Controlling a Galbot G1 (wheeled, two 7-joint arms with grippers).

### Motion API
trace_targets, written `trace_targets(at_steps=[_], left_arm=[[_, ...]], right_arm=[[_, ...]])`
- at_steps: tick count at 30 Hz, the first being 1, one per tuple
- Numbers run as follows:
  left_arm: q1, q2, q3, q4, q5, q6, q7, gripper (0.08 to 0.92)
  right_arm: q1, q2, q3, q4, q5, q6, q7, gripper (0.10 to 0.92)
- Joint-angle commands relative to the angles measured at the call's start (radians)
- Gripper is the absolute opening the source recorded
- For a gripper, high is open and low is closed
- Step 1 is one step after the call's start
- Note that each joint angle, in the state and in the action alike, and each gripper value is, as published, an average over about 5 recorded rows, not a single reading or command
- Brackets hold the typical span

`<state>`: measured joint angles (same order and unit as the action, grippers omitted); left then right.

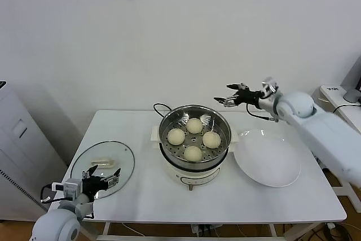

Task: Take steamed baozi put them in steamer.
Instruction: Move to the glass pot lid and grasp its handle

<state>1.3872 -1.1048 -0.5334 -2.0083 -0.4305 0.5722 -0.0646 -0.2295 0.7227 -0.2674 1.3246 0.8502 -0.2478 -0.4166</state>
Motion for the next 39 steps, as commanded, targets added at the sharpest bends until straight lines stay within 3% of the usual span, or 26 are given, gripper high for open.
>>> trace_targets(at_steps=[1, 10, 22, 32, 39], left_arm=[[-0.011, 0.006, -0.001, 0.013, 0.021, -0.011, 0.002, 0.823], [-0.019, 0.029, -0.003, 0.106, 0.341, -0.148, 0.046, 0.823], [-0.009, 0.048, -0.018, 0.279, 0.992, -0.450, 0.101, 0.823], [-0.042, -0.003, -0.006, 0.379, 1.283, -0.595, 0.083, 0.823], [-0.075, -0.046, -0.016, 0.450, 1.478, -0.671, 0.006, 0.823]], right_arm=[[-0.517, 0.031, 0.526, 0.076, -0.065, 0.126, 0.192, 0.823], [-0.768, 0.168, 0.783, 0.170, -0.214, 0.158, 0.205, 0.823], [-0.947, 0.366, 0.952, 0.178, -0.355, 0.229, 0.176, 0.823], [-0.987, 0.431, 1.029, 0.157, -0.392, 0.259, 0.152, 0.823], [-0.986, 0.447, 1.052, 0.137, -0.390, 0.269, 0.146, 0.823]])
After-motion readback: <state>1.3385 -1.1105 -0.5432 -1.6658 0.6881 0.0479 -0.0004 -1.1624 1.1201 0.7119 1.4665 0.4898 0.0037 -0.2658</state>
